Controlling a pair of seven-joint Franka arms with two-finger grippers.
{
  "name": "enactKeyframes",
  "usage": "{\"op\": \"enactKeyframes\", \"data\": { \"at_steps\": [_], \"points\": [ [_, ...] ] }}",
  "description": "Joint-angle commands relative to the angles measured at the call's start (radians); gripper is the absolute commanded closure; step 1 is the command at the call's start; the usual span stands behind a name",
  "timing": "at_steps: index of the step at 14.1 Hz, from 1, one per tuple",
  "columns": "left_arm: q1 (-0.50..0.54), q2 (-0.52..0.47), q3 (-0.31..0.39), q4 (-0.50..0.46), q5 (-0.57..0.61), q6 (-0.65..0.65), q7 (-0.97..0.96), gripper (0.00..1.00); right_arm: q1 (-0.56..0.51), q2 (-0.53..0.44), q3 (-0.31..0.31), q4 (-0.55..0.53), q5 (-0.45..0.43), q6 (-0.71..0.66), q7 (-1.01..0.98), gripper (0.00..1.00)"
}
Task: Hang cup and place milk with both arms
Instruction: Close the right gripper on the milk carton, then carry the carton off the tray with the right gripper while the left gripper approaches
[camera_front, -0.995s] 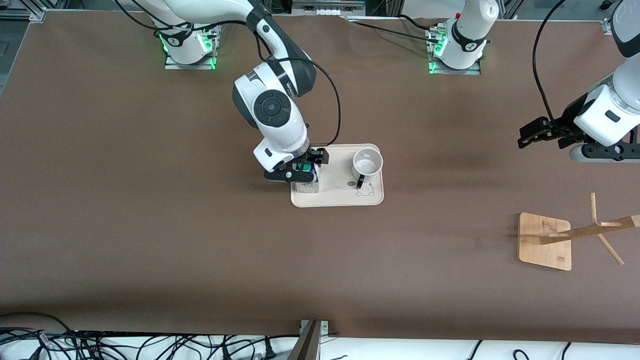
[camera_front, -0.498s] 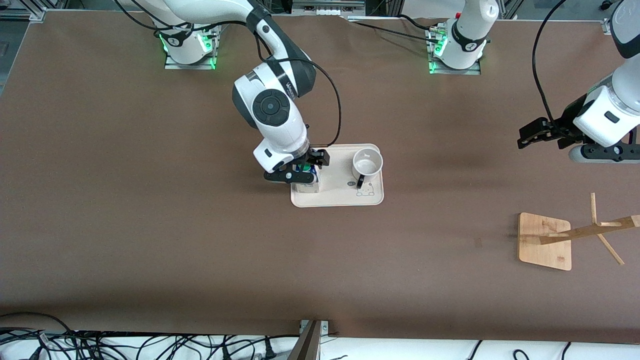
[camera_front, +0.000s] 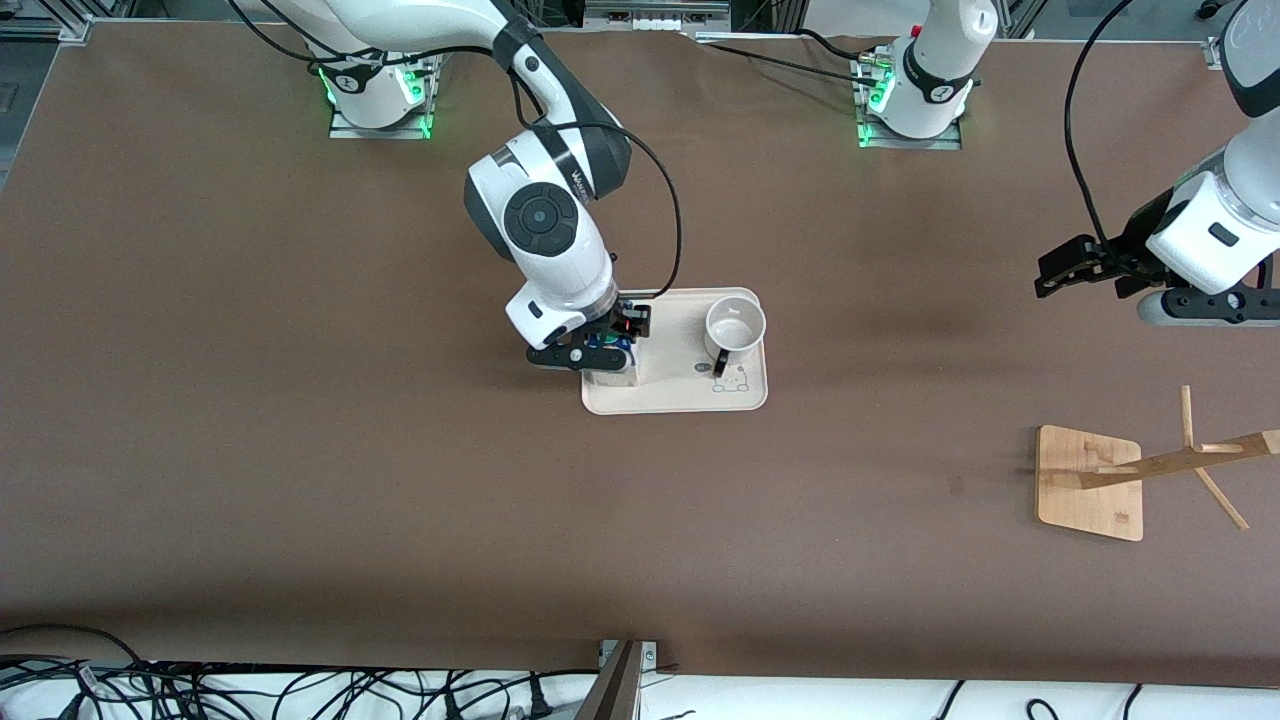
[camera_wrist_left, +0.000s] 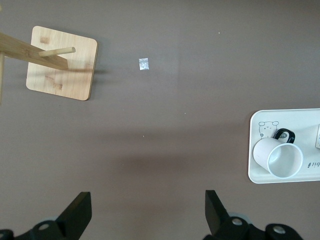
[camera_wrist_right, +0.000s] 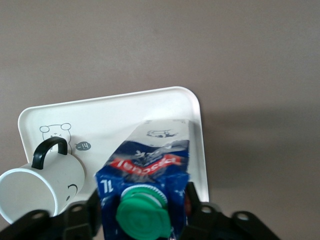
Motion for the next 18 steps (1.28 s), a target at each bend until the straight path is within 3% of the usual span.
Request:
{"op": "enactKeyframes", "data": {
  "at_steps": [1, 10, 14, 18],
  "points": [
    [0.006, 0.012, -0.007, 0.028, 0.012, -0.006, 0.002, 0.00, -0.005, 0.012, 0.003, 0.021, -0.001, 0.006, -0.007, 0.54],
    [0.006, 0.012, -0.007, 0.028, 0.012, -0.006, 0.002, 0.00, -0.003, -0.004, 0.002, 0.045, 0.028, -0.014, 0.003, 0.54],
    [0.003, 0.013, -0.007, 0.028, 0.003, -0.004, 0.002, 0.00, 0.000, -0.046, -0.004, 0.056, 0.030, -0.083, 0.006, 0.54],
    [-0.007, 0.035, -0.011, 0.029, 0.014, -0.004, 0.002, 0.00, 0.000, -0.132, -0.078, 0.056, 0.019, -0.233, -0.019, 0.54]
  ]
}}
